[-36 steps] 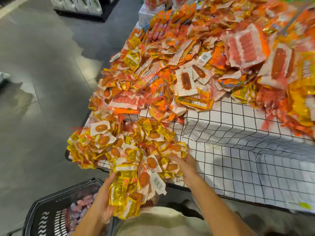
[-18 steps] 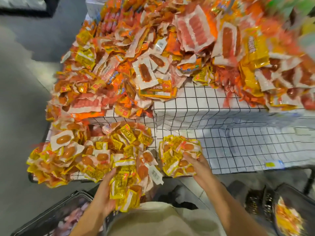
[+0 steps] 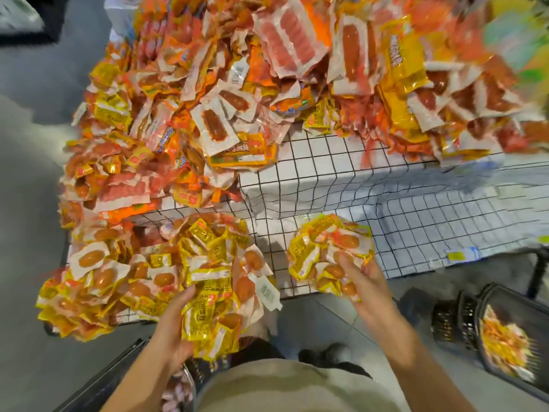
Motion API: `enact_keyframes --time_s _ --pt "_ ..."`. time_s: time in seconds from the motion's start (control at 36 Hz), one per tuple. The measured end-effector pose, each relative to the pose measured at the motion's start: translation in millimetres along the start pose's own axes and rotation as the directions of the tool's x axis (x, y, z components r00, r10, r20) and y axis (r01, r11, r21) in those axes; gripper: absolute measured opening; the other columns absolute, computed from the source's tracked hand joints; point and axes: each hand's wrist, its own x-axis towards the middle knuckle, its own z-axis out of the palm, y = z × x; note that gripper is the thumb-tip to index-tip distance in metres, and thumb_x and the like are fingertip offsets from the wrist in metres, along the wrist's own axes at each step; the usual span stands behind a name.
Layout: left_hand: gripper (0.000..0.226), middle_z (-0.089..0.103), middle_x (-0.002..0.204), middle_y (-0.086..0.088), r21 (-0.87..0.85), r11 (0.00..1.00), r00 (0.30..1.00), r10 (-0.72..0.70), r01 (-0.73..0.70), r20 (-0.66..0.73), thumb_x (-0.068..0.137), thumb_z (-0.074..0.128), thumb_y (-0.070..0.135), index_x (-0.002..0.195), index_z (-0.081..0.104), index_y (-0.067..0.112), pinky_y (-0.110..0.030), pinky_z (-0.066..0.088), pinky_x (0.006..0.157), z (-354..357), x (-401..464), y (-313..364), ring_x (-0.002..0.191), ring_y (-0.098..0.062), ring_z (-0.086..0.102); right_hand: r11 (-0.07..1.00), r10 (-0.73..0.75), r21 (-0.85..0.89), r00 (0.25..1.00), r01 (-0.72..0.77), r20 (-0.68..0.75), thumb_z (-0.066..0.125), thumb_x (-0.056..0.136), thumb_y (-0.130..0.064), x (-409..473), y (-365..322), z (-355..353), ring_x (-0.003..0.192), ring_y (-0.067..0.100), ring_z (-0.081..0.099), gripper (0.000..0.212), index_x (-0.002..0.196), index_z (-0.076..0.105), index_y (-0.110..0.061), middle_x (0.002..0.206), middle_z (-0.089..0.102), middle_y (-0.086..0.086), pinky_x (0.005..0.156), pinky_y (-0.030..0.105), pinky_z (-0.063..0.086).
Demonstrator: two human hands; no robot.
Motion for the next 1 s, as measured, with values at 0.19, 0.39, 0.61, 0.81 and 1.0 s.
enact_keyframes --time_s 0.19,0.39,0.61,0.81,1.0 --pt "0.033 0.076 0.103 -0.014 0.104 0.993 0.998 0.042 -0.048 0.054 0.082 0.057 0.035 0.099 0.081 0.019 -0.046 0.063 0.075 50 -3 -31 0.089 -0.031 0.075 0.996 -0.088 0.033 0.996 0.088 0.002 0.068 0.096 -0.017 -25 -31 -52 0.123 0.038 0.064 0.044 0.139 0.057 -0.017 0.135 0.065 0.016 0.088 0.051 0.057" --pt "0.067 0.073 0.066 0.018 0.198 0.976 0.989 0.067 -0.092 0.131 0.105 0.042 0.009 0.059 0.077 0.043 -0.014 0.055 0.051 146 -12 -95 0.059 0.004 0.07 0.98 -0.164 0.104 0.985 0.17 -0.06 0.063 0.098 -0.013 -67 -66 -145 0.122 0.037 0.064 0.043 0.14 0.055 -0.015 0.135 0.065 0.016 0.093 0.052 0.057" --pt "0.037 0.077 0.101 -0.013 0.337 0.941 0.954 -0.123 0.025 0.273 0.085 0.05 0.034 0.097 0.081 0.019 -0.045 0.062 0.07 248 -3 -208 0.086 -0.031 0.076 0.951 -0.198 0.169 0.93 0.259 -0.31 0.069 0.093 -0.015 -122 -80 -286 0.12 0.037 0.066 0.044 0.136 0.061 -0.018 0.131 0.069 0.014 0.098 0.057 0.053" --pt "0.032 0.077 0.093 -0.014 0.452 0.887 0.923 -0.251 0.099 0.292 0.078 0.054 0.03 0.087 0.082 0.019 -0.043 0.061 0.059 336 -3 -306 0.077 -0.031 0.076 0.936 -0.152 0.179 0.804 0.305 -0.575 0.077 0.084 -0.026 -176 -82 -387 0.106 0.035 0.072 0.048 0.13 0.064 -0.021 0.122 0.073 0.014 0.072 0.044 0.062" --pt "0.047 0.068 0.098 -0.017 0.574 0.773 0.836 -0.484 0.269 0.26 0.073 0.058 0.027 0.117 0.066 0.013 -0.042 0.055 0.069 395 12 -376 0.073 -0.032 0.067 0.891 -0.123 0.218 0.674 0.398 -0.728 0.076 0.084 -0.023 -217 -77 -452 0.11 0.028 0.072 0.045 0.128 0.068 -0.023 0.123 0.073 0.008 0.078 0.039 0.062"
